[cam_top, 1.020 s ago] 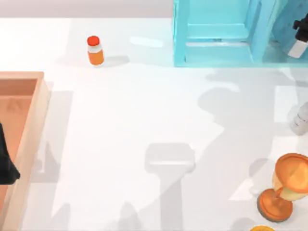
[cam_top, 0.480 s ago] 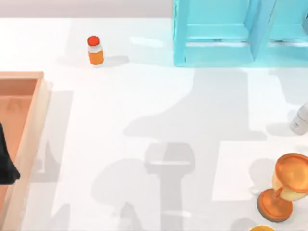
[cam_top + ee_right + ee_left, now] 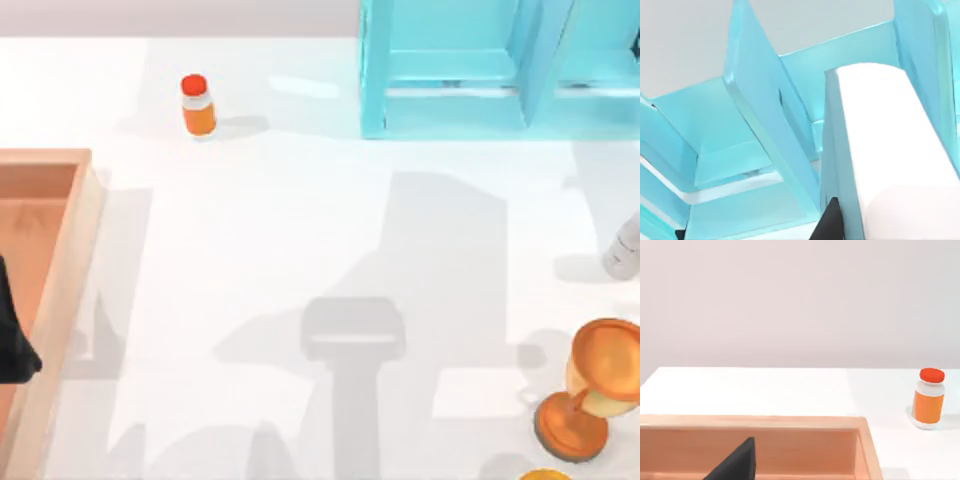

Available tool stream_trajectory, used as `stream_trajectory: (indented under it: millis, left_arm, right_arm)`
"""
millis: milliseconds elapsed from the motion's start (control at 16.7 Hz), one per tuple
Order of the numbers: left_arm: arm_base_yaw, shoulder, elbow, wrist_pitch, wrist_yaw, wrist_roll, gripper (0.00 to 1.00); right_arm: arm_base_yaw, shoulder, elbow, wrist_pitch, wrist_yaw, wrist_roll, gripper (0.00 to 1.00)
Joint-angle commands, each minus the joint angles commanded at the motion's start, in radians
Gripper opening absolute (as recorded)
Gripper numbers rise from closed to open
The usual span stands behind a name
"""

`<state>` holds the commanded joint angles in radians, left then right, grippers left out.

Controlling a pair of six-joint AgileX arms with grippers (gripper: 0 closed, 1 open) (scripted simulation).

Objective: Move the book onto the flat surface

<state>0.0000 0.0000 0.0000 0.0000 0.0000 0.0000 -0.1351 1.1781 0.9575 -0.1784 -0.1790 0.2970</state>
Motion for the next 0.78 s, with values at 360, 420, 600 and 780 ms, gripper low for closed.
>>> stream_trajectory:
  millis: [360, 420, 600, 780]
  left_arm:
    - [0.0, 0.0, 0.0, 0.0, 0.0, 0.0, 1.0]
    - [0.0, 0.0, 0.0, 0.0, 0.0, 0.0, 1.0]
    - [0.0, 0.0, 0.0, 0.0, 0.0, 0.0, 1.0]
    - [0.0, 0.0, 0.0, 0.0, 0.0, 0.0, 1.0]
  right_arm:
    - [0.055, 0.058, 0.03, -0.032, 0.052, -0.037, 0.0]
    - [0.089, 0.093, 0.05, -0.052, 0.086, -0.06, 0.0]
    - [0.239, 0.243, 0.146, -0.124, 0.235, -0.157, 0.0]
    - [0.447, 0.437, 0.286, -0.204, 0.443, -0.273, 0.0]
